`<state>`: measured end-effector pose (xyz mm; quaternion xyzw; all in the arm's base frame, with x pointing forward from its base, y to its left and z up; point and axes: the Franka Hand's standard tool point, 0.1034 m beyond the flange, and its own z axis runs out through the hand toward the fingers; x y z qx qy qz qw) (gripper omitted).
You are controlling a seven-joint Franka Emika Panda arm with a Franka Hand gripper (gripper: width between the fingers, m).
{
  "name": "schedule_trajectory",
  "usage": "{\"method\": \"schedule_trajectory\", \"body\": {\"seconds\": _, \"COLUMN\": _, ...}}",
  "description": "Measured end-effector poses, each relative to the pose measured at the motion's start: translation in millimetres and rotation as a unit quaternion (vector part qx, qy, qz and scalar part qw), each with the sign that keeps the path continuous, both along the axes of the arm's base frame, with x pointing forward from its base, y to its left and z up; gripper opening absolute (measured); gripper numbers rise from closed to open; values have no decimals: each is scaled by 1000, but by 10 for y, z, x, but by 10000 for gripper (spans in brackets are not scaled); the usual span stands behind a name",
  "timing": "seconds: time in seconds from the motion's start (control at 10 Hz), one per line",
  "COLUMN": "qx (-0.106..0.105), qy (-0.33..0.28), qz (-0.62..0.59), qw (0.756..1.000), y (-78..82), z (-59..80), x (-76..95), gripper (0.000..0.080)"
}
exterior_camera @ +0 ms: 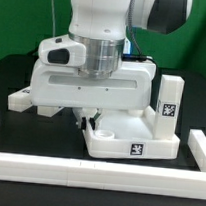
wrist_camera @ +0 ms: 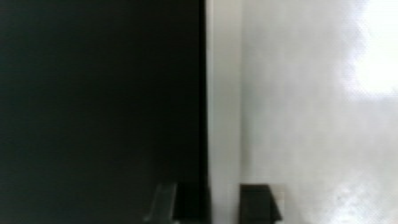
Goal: Assemble desk
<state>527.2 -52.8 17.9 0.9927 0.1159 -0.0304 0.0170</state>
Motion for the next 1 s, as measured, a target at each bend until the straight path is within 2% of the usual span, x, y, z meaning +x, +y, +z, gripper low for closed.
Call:
{"method": "schedule_trajectory", "body": {"seconds": 0.2, "qx": -5, "qy": -2, "qz": 67, "qw": 998, "y": 27, "z": -29, "x": 147, "gripper": 63}}
{"method": "schedule_trajectory", "body": {"seconds": 0.4, "qx": -5, "qy": -5, "qz": 106, "qw": 994, "y": 140, "z": -27, "x": 245, "gripper": 63}}
{"method": "schedule_trajectory", "body": {"seconds": 0.7, "qx": -9, "qy": -3, "qz": 241, "qw": 971, "y": 252, "z": -25, "x": 367, "gripper": 64}}
{"method": "schedule_trajectory", "body": {"seconds": 1.0, "qx": -12, "qy": 7, "qz": 319, "qw": 948, "y": 171, "z": -25, "x": 358, "gripper": 64}}
